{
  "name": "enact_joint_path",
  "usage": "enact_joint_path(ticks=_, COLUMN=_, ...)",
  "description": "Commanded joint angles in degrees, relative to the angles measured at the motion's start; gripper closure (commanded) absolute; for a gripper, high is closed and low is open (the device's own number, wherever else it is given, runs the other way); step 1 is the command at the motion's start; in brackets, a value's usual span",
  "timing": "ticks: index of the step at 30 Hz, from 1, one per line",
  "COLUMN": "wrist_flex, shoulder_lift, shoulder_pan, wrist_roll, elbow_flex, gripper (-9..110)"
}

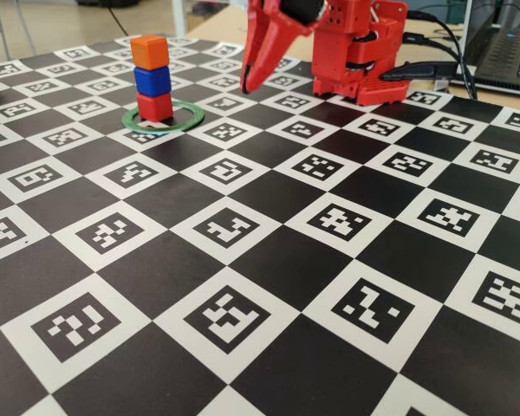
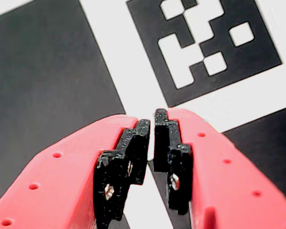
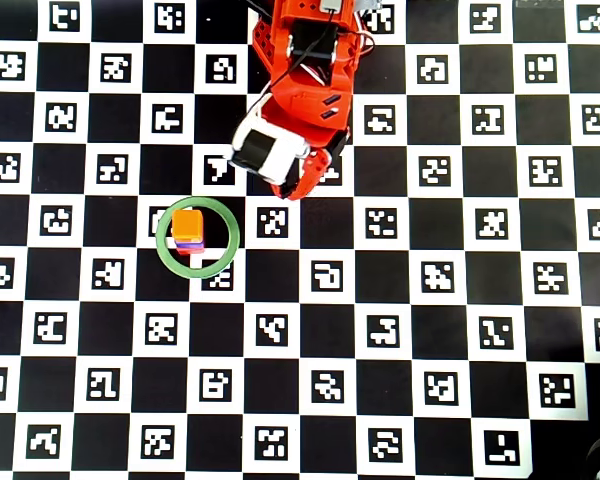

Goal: Grab the red cube then put it in the green circle then put the blue cube on top and finally the orange cube on top

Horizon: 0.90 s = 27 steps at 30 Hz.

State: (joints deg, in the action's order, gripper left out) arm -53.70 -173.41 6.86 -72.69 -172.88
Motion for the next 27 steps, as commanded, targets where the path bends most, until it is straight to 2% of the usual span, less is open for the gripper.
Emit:
enact_joint_path(ticks=1, wrist_flex=-2.4, shoulder_lift=-6.9, shoulder_pan=-0.7, wrist_roll=-0.3, elbow_flex=-1.8, gripper=107)
enact_joint_path(ticks=17, wrist_flex=-16.4, shoulder_lift=-16.2, shoulder_pan=-3.8, wrist_roll=-2.2, elbow_flex=-8.7, gripper=106)
enact_joint_path(ticks=27, wrist_flex=-23.9, shoulder_lift=-19.1, shoulder_pan=-4.2, wrist_roll=-7.6, elbow_flex=-8.7, gripper=106)
